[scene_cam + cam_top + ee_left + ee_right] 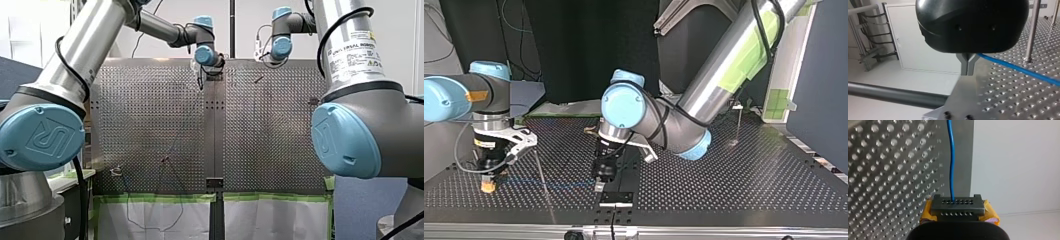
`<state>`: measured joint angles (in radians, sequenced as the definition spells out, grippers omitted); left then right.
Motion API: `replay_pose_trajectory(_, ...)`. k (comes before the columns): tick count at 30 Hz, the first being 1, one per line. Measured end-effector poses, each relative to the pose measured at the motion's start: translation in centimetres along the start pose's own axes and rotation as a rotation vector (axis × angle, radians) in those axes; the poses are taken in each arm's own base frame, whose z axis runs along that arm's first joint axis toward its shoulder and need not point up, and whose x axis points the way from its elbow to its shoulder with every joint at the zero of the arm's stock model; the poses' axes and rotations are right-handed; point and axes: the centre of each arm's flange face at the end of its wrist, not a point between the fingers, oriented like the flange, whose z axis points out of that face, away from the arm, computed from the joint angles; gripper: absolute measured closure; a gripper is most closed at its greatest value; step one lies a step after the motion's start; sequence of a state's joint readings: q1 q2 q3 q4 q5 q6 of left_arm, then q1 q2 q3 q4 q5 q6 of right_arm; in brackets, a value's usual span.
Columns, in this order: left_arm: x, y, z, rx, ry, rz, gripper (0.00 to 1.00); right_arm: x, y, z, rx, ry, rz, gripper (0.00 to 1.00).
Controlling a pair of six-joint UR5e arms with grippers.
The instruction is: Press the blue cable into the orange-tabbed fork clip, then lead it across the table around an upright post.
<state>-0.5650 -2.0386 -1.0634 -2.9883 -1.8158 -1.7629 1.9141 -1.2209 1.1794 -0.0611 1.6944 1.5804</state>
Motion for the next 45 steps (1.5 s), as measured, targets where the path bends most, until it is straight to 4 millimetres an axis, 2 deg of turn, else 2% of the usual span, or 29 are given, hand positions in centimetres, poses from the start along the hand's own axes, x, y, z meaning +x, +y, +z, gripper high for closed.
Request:
replay_pose_trajectory(14, 4.9, -2.8, 2.0, 0.027, 0.050, -0.003, 1.00, -0.7, 3.0, 0.8, -0.036, -0.013, -0.009, 1.00)
replay_pose_trajectory(26, 5.4, -3.8, 2.2, 0.044, 0.050, -0.032, 1.00, -1.5, 6.1, 1.8, -0.062, -0.024, -0.013, 1.00)
replay_pose_trajectory(39, 9.5, -4.2, 4.1, 0.047, 0.089, -0.046, 1.00, -2.4, 6.8, 2.4, -0.053, -0.035, -0.013, 1.00)
replay_pose_trajectory(45, 10.7, -4.0, 4.4, 0.043, 0.100, -0.044, 1.00, -3.8, 6.7, 2.8, -0.043, -0.056, -0.014, 1.00)
